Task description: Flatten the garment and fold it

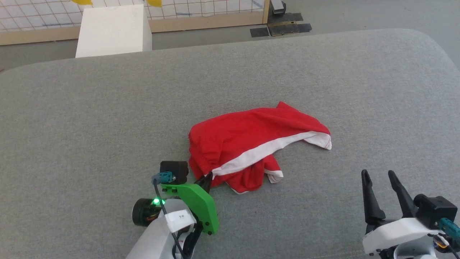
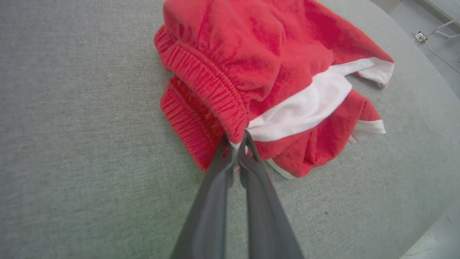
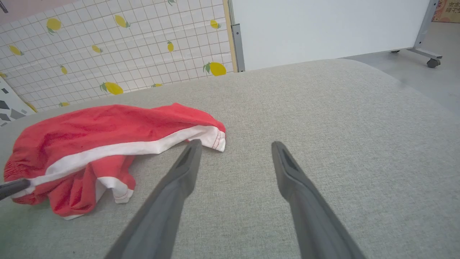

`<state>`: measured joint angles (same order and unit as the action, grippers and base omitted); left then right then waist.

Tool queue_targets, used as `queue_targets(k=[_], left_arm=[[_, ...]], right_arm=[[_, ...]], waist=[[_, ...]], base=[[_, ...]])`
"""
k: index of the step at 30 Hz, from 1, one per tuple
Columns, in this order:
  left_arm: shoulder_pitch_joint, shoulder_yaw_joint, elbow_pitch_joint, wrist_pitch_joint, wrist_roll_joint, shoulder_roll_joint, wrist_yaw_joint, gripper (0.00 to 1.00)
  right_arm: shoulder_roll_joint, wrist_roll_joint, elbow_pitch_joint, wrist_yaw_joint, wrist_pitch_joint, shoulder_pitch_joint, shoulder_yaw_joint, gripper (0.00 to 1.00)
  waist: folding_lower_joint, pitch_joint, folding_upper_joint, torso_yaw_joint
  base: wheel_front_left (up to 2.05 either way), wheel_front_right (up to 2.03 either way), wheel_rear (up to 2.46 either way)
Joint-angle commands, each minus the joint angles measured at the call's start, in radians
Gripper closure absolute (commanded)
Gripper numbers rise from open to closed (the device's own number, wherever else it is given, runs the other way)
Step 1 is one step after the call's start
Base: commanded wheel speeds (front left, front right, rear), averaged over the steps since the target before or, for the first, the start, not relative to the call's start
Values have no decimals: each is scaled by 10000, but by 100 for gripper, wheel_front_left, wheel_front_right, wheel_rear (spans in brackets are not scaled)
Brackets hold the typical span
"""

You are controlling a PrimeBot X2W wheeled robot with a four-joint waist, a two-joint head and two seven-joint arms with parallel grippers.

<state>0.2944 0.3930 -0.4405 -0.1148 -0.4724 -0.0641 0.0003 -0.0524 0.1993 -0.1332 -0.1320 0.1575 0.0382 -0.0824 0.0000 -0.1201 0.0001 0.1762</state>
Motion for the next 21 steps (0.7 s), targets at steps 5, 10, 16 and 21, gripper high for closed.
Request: queue_targets(k=[5, 10, 16, 21], left_arm=[[-221, -214, 331, 369, -42, -203, 256, 100], [-250, -81, 546, 305, -22, -235, 243, 100], [56, 141, 654, 278, 46, -176, 215, 100], [328, 315, 710, 319, 85, -131, 152, 100]], right_arm=[[22, -519, -23, 13, -109, -658, -99, 0], [22, -1194, -855, 13, -734, -1841, -74, 0], [22, -1511, -2722, 13, -2390, -3614, -514, 0], [22, -1858, -4294, 13, -4487, -4790, -841, 0]], waist=[[0, 14, -1, -209], [0, -134, -1, -501], [0, -453, -1, -965], [0, -787, -1, -1329]], base=[[0, 0, 0], [0, 0, 0], [0, 0, 0], [0, 0, 0]])
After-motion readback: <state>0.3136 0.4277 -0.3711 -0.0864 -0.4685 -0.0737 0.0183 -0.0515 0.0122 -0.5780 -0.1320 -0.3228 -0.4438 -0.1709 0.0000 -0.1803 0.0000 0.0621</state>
